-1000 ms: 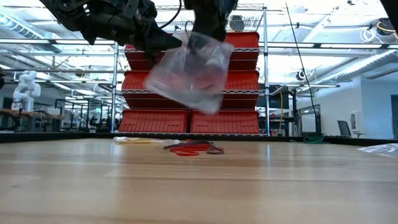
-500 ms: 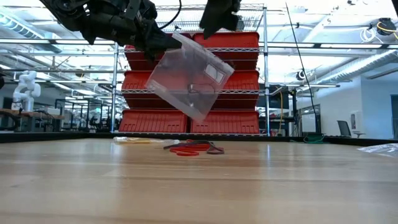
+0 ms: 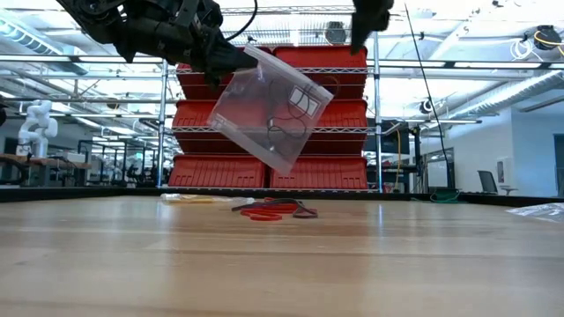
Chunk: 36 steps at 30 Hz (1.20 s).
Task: Sort rubber bands
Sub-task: Put the purple rubber band into the top right transparent zip bag
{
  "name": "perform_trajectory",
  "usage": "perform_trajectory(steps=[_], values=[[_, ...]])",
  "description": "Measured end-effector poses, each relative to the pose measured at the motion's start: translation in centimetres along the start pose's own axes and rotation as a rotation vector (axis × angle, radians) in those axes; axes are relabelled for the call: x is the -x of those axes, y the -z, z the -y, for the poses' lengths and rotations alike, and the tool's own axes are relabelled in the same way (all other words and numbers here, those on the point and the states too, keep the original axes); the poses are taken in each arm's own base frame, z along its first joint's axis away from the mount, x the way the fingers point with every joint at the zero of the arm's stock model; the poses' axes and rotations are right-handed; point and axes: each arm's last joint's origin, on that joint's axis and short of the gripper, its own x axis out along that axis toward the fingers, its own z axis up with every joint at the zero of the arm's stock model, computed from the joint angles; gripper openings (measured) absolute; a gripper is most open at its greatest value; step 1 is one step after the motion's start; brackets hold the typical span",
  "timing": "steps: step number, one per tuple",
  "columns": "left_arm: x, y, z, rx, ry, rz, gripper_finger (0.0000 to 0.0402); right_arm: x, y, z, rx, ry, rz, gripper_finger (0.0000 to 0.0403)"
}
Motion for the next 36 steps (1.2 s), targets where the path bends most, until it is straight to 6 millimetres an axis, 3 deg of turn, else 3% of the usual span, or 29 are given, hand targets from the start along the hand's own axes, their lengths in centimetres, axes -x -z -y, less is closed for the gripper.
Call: perform_trajectory(steps=[5, 7, 13, 16, 26, 32, 36], values=[[0.0, 0.0, 0.0, 0.0, 0.0, 0.0, 0.0, -2.6, 3.4, -0.9, -0.008, -0.034, 0.068, 0.0026], [0.0, 0.0, 0.0, 0.0, 0.0, 0.0, 0.0, -4.0, 4.8, -1.2, -0.035, -0.055, 0.172, 0.0009], [0.0, 0.0, -0.1, 0.001, -0.019, 0.0, 0.0, -8.8, 7.8, -2.4, -0.164, -0.136, 0.454, 0.0015], [0.0, 0.0, -0.1, 0.017, -0.022, 0.001, 0.0, -10.0, 8.3, -2.9, -0.199, -0.128, 0.516, 0.0035], [0.0, 0.0, -0.1, 0.027, -0.034, 0.0, 0.0, -9.8, 7.7, -3.3, -0.209, -0.148, 0.589, 0.0121], [0.0, 0.0, -0.1, 0.027, -0.035, 0.0, 0.0, -9.8, 7.7, -3.2, -0.198, -0.144, 0.6, 0.0122], [0.0, 0.0, -0.1, 0.027, -0.035, 0.0, 0.0, -10.2, 7.6, -3.3, -0.162, -0.131, 0.592, 0.0084]])
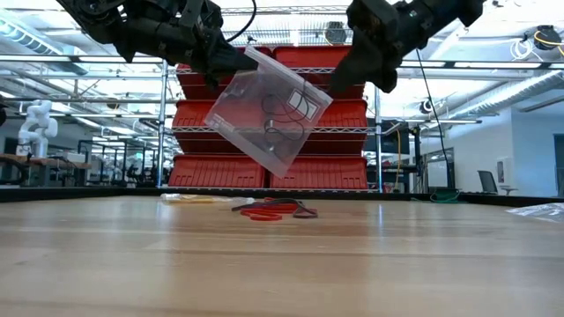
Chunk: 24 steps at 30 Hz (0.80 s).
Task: Sort rubber bands
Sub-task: Put the purple rubber band into the top right transparent zip bag
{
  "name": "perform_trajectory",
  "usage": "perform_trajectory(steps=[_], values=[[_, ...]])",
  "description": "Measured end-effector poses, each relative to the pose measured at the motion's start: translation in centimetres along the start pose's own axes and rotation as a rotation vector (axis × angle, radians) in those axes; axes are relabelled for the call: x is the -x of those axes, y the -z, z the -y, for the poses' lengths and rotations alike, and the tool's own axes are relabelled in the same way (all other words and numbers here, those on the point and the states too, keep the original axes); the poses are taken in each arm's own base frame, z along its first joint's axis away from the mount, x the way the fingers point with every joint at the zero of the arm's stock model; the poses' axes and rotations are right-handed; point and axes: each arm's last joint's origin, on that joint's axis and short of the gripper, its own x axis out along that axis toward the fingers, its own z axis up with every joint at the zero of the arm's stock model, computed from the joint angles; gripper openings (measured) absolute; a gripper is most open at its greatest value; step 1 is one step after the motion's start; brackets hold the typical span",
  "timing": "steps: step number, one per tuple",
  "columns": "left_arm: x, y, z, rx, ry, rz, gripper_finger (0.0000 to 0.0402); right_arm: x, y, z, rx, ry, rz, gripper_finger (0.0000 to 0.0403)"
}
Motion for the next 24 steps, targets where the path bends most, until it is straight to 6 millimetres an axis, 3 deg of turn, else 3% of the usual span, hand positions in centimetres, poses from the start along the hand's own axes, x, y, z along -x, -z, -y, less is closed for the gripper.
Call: perform_trajectory(steps=[5, 15, 21, 24], values=[[0.0, 0.0, 0.0, 0.0, 0.0, 0.0, 0.0, -0.1, -0.4, -0.1, 0.039, -0.011, 0.043, 0.0008], [0.0, 0.0, 0.0, 0.0, 0.0, 0.0, 0.0, 1.2, -4.0, -0.8, 0.106, -0.035, 0.152, 0.0001], [0.0, -0.1, 0.0, -0.004, -0.011, 0.011, 0.0, 0.6, -3.8, -0.9, 0.115, -0.028, 0.118, 0.0], [0.0, -0.4, -0.1, -0.011, -0.042, 0.038, 0.0, 1.1, -3.7, -0.7, 0.107, 0.03, 0.012, 0.0001]])
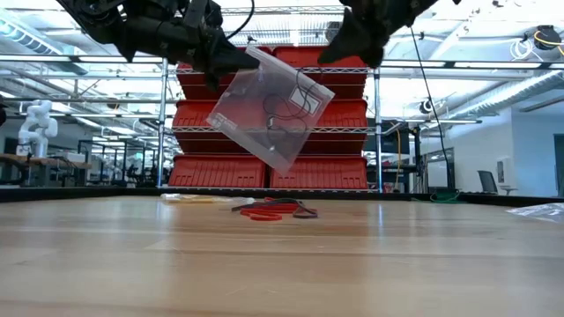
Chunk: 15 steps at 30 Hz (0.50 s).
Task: Sort rubber bands
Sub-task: Put the purple rubber band into the top right transparent zip bag
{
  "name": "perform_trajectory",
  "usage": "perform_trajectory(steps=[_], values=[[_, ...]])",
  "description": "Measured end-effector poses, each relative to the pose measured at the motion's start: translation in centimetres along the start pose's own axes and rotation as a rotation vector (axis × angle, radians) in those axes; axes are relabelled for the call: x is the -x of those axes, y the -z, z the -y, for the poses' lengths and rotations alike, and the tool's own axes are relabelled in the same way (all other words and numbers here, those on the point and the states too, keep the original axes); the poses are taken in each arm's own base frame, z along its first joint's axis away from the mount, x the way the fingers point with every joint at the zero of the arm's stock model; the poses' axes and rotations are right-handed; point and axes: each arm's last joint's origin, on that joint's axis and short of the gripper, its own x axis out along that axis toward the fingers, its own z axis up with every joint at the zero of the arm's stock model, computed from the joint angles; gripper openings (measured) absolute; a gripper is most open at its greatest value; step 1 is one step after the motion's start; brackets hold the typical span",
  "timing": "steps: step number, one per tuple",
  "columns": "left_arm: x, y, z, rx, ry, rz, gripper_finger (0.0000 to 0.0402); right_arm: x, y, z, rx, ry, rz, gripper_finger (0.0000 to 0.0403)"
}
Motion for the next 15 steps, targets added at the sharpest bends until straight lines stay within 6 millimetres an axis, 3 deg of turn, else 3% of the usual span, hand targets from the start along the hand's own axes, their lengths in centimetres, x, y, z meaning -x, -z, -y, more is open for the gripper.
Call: perform_trajectory(steps=[4, 10, 15], values=[[0.0, -0.2, 0.0, 0.005, -0.003, 0.021, 0.0, 1.3, -0.5, -0.2, -0.017, 0.055, -0.077, 0.0018], [0.0, -0.2, 0.0, 0.011, -0.003, 0.024, 0.0, 1.5, 1.1, -0.1, -0.074, 0.109, -0.234, 0.0092], [0.0, -0.2, 0.0, 0.012, -0.003, 0.024, 0.0, 0.2, 2.9, 0.0, -0.094, 0.122, -0.195, 0.0155]])
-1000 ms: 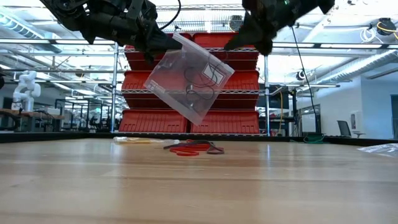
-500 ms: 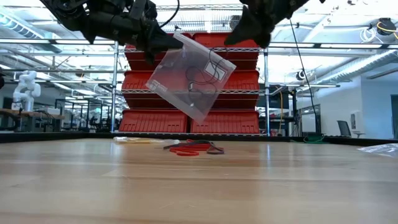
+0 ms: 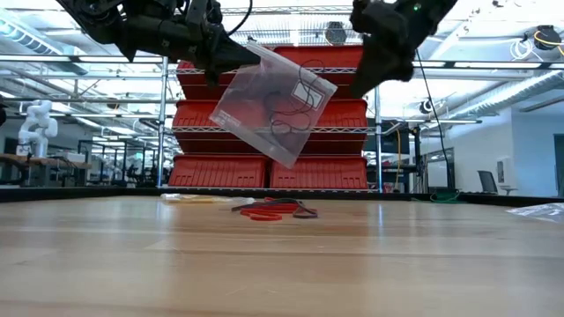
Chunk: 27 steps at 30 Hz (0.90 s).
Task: Sort rubber bands
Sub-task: Put the purple rubber band into the top right transparent zip bag
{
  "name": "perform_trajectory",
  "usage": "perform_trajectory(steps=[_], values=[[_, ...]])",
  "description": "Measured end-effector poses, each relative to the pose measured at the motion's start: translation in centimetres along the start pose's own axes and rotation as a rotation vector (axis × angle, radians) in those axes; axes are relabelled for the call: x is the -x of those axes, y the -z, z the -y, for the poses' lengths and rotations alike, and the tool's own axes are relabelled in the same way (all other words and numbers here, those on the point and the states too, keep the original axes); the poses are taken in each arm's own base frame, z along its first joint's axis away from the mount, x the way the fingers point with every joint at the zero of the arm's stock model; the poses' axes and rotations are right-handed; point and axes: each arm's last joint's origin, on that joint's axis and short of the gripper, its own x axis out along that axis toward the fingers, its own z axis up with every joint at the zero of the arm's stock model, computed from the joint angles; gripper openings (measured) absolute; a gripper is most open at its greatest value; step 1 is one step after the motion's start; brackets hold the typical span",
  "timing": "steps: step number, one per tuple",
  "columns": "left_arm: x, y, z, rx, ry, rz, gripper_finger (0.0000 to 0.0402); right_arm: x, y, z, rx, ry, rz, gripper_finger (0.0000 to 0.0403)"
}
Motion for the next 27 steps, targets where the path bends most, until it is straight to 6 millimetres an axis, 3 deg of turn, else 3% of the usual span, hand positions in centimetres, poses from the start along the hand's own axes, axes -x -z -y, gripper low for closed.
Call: perform_trajectory(steps=[4, 7, 10, 16, 27], values=[[0.0, 0.0, 0.0, 0.001, 0.0, -0.002, 0.0, -1.6, 1.1, -0.1, 0.006, -0.032, 0.115, 0.0174], [0.0, 0.0, 0.0, 0.006, 0.0, -0.002, 0.0, -2.2, 1.6, 0.2, -0.012, -0.031, 0.157, 0.0164], [0.0, 0.0, 0.0, 0.007, 0.0, -0.001, 0.0, -2.7, 2.0, 0.6, -0.018, -0.015, 0.178, 0.0128], [0.0, 0.0, 0.0, 0.008, 0.002, -0.002, 0.0, -2.5, 1.0, 0.8, 0.037, -0.003, 0.277, 0.0014], [-0.3, 0.3, 0.5, 0.009, 0.022, -0.012, 0.0, -1.7, -0.2, 0.6, 0.064, -0.022, 0.333, 0.0001]])
